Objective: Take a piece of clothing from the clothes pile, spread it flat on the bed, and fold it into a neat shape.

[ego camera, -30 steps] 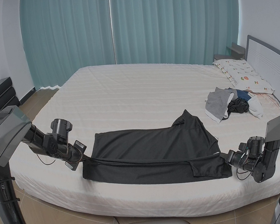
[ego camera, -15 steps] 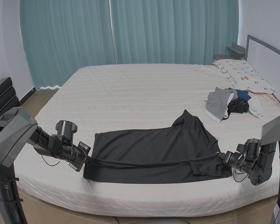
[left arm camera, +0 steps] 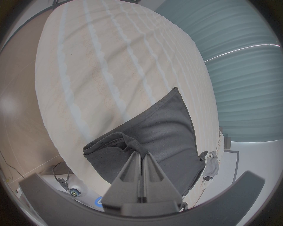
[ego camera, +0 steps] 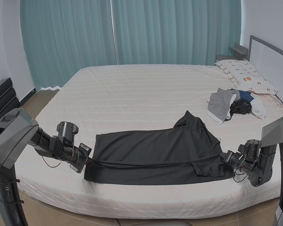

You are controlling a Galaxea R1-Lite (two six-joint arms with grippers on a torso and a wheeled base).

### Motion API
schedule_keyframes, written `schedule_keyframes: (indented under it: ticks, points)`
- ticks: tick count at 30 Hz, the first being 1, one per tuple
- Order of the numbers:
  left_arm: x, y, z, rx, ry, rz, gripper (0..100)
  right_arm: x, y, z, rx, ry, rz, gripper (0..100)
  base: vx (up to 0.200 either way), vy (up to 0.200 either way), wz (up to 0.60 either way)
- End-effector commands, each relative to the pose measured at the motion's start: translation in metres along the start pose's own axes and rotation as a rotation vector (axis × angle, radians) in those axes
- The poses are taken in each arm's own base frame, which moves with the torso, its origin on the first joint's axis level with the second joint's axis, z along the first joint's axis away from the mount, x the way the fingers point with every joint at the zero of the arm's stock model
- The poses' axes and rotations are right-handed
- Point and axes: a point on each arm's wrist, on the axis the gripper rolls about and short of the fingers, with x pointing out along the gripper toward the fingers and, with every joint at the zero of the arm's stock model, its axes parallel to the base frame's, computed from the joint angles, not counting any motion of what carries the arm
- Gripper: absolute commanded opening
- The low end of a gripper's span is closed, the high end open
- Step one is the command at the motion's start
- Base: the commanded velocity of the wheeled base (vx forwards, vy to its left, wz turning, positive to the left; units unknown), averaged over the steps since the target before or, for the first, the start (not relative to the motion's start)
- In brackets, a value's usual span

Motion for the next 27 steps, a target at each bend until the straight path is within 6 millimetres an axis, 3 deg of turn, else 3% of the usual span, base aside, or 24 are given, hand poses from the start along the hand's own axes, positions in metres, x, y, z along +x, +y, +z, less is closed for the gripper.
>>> schedule_keyframes:
  ticks: [1, 2, 3, 5, 6, 10, 19, 27]
  points:
    - [0.0, 0.0, 0.0, -0.001, 0.0, 0.001, 0, 0.003, 0.001, -0.003, -0.004, 0.007, 0.006, 0, 0.0, 0.0, 0.0]
    - [0.0, 0.0, 0.0, -0.001, 0.0, 0.001, 0, 0.003, 0.001, -0.003, -0.004, 0.007, 0.006, 0, 0.0, 0.0, 0.0]
    - [0.0, 0.0, 0.0, -0.003, 0.0, 0.001, 100, 0.003, 0.002, -0.003, -0.005, 0.006, 0.006, 0, 0.0, 0.0, 0.0]
    - [-0.001, 0.0, 0.0, -0.004, 0.0, 0.001, 100, 0.004, 0.001, -0.005, -0.005, 0.012, 0.005, 0, 0.0, 0.0, 0.0]
    - [-0.001, 0.0, 0.0, -0.004, 0.0, 0.001, 100, 0.004, 0.001, -0.005, -0.005, 0.012, 0.005, 100, 0.0, 0.0, 0.0]
    - [-0.001, 0.0, 0.0, -0.007, 0.0, 0.001, 100, 0.005, 0.0, -0.006, -0.003, 0.012, 0.005, 100, 0.0, 0.0, 0.0]
    - [-0.004, 0.0, 0.004, -0.079, -0.006, -0.023, 100, -0.002, -0.002, 0.017, 0.144, -0.063, 0.01, 100, 0.0, 0.0, 0.0]
    - [-0.022, -0.001, 0.001, -0.095, -0.016, -0.058, 100, -0.009, -0.016, 0.029, 0.276, -0.097, -0.012, 100, 0.0, 0.0, 0.0]
